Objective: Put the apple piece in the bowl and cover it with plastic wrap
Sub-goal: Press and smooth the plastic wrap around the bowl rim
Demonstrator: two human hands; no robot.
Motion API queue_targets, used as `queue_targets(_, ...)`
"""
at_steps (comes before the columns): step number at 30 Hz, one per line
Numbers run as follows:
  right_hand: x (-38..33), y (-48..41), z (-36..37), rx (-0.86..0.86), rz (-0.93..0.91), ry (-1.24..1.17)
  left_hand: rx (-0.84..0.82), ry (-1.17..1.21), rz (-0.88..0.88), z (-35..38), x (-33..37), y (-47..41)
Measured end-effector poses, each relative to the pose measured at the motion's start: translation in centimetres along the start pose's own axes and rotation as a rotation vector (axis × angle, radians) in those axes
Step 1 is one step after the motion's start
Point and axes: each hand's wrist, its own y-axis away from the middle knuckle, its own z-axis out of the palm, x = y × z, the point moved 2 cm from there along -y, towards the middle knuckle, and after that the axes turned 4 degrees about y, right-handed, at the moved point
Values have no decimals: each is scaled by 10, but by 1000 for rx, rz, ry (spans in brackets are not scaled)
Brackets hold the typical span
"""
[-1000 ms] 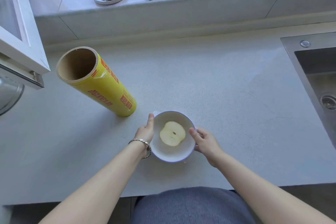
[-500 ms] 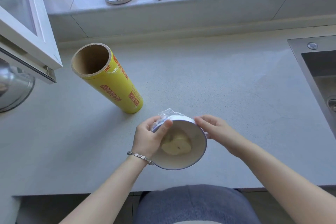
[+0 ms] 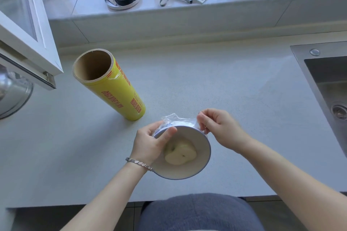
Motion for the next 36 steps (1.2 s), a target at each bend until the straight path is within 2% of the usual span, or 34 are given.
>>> queue_targets(5, -2, -6, 0, 150, -40, 72, 1, -3, 75, 2, 12, 0)
queue_targets(8, -2, -11, 6, 50, 4, 72, -10, 26, 86, 2, 17, -1)
queue_targets(13, 3, -13, 11, -25, 126, -119, -26, 39, 88, -1, 19, 2)
queue_targets(15, 7, -14, 5, 89, 113, -45, -5, 35, 80, -2, 18, 4)
queue_targets(17, 2, -5, -3, 222, -77, -27, 37, 36, 54, -3, 15, 2)
queue_targets(19, -8, 10, 1, 112, -328, -70, 50, 49, 41, -5, 14, 1)
queue_targets(21, -6, 23, 15, -62, -410, -56, 38, 47, 34, -4, 14, -1)
queue_targets(25, 17, 26, 20, -122, -193, -173, -49, 36, 29, 1, 16, 0)
queue_targets(29, 18, 16, 8, -219, -32, -49, -146, -17, 6, 0, 14, -1)
queue_targets(31, 12, 8, 0, -217, 57, -138, -186, -43, 7, 2, 14, -4)
queue_targets(34, -1, 5, -1, -382, 45, -219, -194, -88, -8, 7, 18, -9)
queue_targets(36, -2, 6, 2, -406, 27, -226, -194, -110, -35, 9, 23, -14)
